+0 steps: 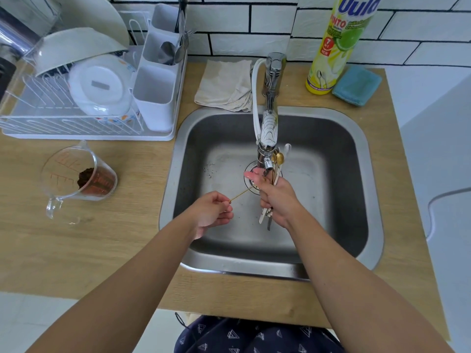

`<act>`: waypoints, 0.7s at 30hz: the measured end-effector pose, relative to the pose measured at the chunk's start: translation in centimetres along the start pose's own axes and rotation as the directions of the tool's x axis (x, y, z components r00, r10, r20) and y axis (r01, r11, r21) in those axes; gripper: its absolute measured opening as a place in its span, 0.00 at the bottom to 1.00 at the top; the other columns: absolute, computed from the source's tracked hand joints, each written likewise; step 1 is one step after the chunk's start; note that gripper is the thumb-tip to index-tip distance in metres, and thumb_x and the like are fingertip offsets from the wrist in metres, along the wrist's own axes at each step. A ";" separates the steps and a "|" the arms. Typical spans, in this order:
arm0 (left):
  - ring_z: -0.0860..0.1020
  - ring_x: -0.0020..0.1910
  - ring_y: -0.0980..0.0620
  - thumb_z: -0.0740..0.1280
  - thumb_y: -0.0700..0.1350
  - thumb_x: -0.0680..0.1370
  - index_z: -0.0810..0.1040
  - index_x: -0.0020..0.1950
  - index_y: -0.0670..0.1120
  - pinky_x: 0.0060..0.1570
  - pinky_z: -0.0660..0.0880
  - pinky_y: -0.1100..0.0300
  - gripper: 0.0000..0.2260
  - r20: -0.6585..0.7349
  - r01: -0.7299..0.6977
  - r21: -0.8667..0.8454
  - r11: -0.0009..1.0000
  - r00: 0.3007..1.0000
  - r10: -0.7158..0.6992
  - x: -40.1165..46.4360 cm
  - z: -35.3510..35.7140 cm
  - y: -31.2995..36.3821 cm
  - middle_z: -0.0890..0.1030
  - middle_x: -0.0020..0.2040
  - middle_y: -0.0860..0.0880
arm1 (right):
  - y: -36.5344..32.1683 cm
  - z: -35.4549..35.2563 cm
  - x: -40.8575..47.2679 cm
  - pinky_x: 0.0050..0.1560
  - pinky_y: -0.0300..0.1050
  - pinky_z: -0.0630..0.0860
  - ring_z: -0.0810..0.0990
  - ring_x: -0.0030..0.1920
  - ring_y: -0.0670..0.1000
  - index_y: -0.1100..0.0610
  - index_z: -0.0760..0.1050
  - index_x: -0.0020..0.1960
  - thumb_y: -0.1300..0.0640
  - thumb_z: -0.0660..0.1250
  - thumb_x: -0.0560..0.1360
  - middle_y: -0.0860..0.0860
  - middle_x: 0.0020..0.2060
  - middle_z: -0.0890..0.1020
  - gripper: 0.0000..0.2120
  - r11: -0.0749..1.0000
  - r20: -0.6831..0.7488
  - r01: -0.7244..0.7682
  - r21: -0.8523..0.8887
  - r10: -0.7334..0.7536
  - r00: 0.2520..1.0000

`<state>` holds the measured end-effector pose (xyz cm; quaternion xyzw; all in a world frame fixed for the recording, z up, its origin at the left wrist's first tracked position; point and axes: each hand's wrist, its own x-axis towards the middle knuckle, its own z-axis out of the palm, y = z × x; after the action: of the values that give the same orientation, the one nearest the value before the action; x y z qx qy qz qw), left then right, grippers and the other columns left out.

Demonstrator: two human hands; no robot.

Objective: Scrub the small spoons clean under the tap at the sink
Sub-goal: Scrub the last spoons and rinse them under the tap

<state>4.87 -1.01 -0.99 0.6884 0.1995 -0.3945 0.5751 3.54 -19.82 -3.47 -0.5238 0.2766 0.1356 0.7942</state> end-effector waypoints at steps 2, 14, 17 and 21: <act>0.79 0.39 0.50 0.60 0.38 0.84 0.74 0.53 0.41 0.44 0.81 0.58 0.04 0.025 0.034 0.002 0.999 0.999 -0.034 -0.1 -0.3 -0.3 0.78 0.42 0.44 | 0.1 0.2 -0.1 0.26 0.37 0.58 0.56 0.25 0.45 0.64 0.72 0.65 0.60 0.67 0.82 0.51 0.58 0.87 0.13 0.999 0.017 0.017 -0.051 -0.017 1.000; 0.59 0.30 0.53 0.60 0.44 0.83 0.71 0.50 0.46 0.30 0.57 0.60 0.03 0.169 0.078 0.135 0.988 0.980 -0.101 -0.7 0.0 0.8 0.67 0.37 0.48 | 0.1 -1.4 0.0 0.22 0.34 0.60 0.57 0.22 0.42 0.56 0.79 0.59 0.56 0.62 0.85 0.46 0.42 0.88 0.09 0.986 0.129 -0.011 0.165 -0.011 0.992; 0.58 0.29 0.54 0.60 0.45 0.83 0.71 0.48 0.45 0.29 0.56 0.62 0.06 0.255 0.077 0.054 0.996 0.963 -0.088 -0.7 0.6 0.8 0.67 0.34 0.49 | 0.1 -0.7 0.1 0.24 0.37 0.59 0.59 0.22 0.43 0.50 0.81 0.42 0.56 0.66 0.83 0.50 0.41 0.86 0.11 0.990 -0.067 0.081 0.112 -0.073 0.995; 0.57 0.27 0.54 0.55 0.46 0.85 0.69 0.46 0.46 0.26 0.54 0.63 0.09 0.188 0.007 0.054 0.999 0.982 -0.017 -0.2 2.3 0.9 0.69 0.32 0.50 | 0.5 0.2 0.4 0.22 0.36 0.60 0.61 0.21 0.42 0.55 0.82 0.45 0.55 0.71 0.80 0.44 0.32 0.85 0.06 0.995 -0.247 0.083 0.046 -0.069 0.966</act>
<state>4.66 -3.43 -0.36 0.6618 0.1379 -0.4666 0.5703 3.64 -19.46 -4.00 -0.5243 0.3561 0.0314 0.7729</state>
